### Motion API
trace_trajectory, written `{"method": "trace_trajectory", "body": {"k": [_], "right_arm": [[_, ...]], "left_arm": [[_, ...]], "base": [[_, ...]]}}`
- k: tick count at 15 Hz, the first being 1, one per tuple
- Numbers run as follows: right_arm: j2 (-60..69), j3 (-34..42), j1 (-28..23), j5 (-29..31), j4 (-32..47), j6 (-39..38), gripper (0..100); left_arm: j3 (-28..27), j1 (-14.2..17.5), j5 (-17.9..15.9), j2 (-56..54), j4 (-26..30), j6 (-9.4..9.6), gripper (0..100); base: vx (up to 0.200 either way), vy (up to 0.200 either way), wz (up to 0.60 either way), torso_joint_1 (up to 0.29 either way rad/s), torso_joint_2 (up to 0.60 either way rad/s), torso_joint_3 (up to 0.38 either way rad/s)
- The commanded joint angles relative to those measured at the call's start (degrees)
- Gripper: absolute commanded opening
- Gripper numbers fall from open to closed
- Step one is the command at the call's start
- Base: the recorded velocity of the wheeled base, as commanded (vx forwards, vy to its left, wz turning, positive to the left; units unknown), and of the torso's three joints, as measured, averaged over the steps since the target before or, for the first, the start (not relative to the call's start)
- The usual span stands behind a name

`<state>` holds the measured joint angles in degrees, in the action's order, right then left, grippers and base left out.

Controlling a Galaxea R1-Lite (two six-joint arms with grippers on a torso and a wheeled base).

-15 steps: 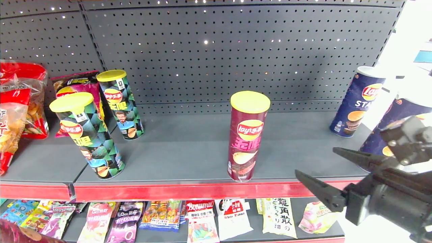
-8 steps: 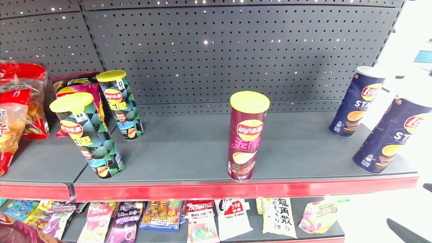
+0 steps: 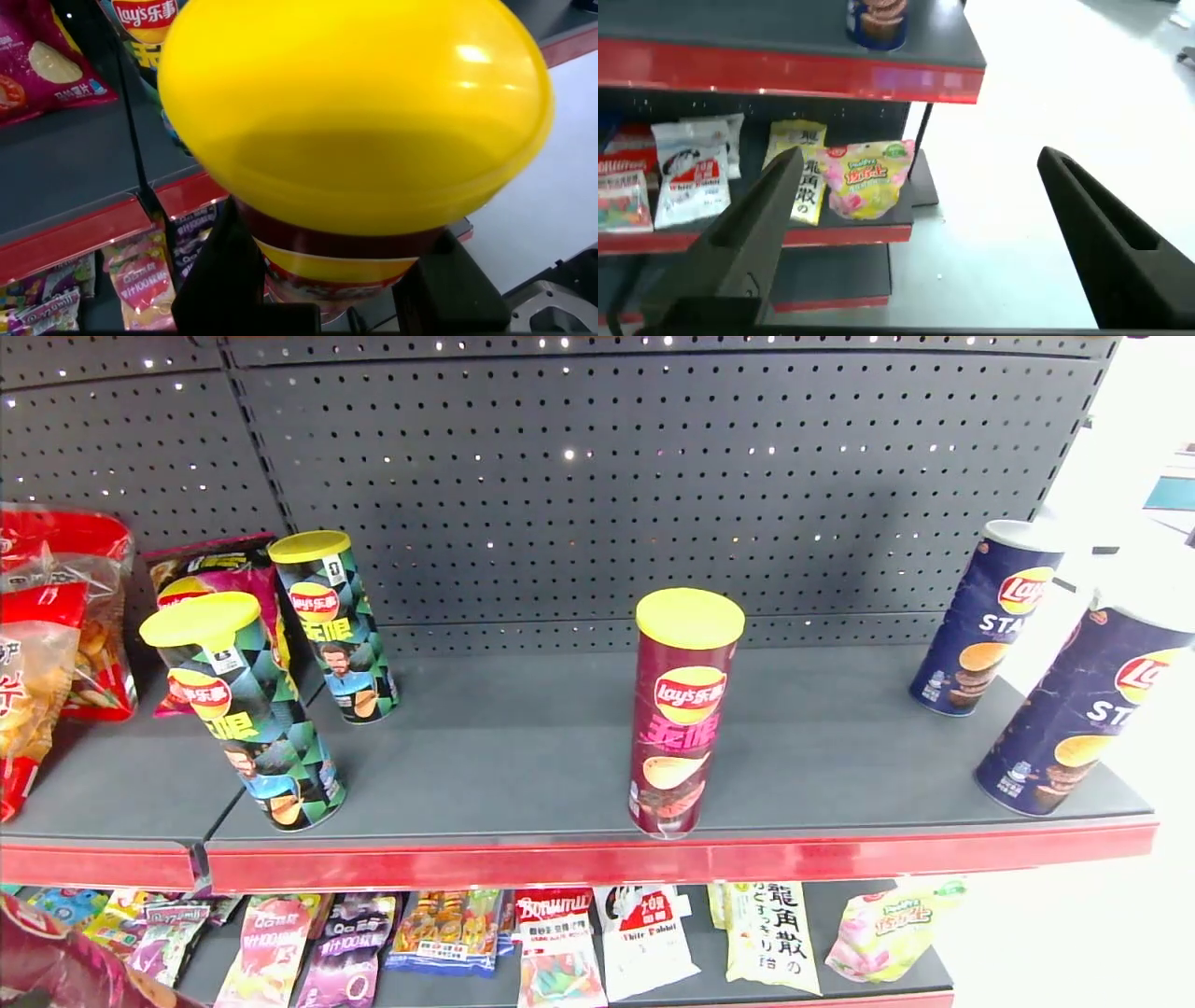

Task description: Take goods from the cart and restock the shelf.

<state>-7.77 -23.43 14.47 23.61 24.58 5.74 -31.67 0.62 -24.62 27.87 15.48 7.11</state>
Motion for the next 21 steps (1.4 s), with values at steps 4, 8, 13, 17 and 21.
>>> {"method": "trace_trajectory", "body": {"k": [4, 8, 13, 17, 21], "right_arm": [[-13.59, -7.77, -16.84, 0.03, 3.9, -4.34, 100], [0.38, -0.3, -18.86, -12.1, 5.83, -4.16, 100], [7.77, 20.09, -14.38, -21.06, -21.59, -0.38, 100], [7.77, 20.44, -14.38, -27.22, -21.24, -0.82, 100], [7.77, 20.62, -14.38, -19.92, -21.32, -2.58, 100]], "left_arm": [[-2.08, 0.08, 0.1, 2.19, -0.01, 0.01, 0], [-2.08, 0.08, 0.1, 2.1, -0.45, -0.16, 0], [-1.38, 0.08, -3.5, 1.75, -3.09, -2.89, 0], [-1.64, 0.08, -3.5, 0.26, -3.09, -4.56, 0], [-1.29, 0.17, -3.06, -1.85, -2.91, -4.91, 0]], "base": [[0.0, 0.0, 0.0, 0.0, 0.0, 0.0], [0.0, 0.0, 0.0, 0.0, 0.0, 0.0], [0.0, 0.0, 0.0, 0.0, 0.0, 0.0], [0.0, 0.0, 0.0, 0.0, 0.0, 0.0], [0.0, 0.0, 0.0, 0.0, 0.0, 0.0]]}}
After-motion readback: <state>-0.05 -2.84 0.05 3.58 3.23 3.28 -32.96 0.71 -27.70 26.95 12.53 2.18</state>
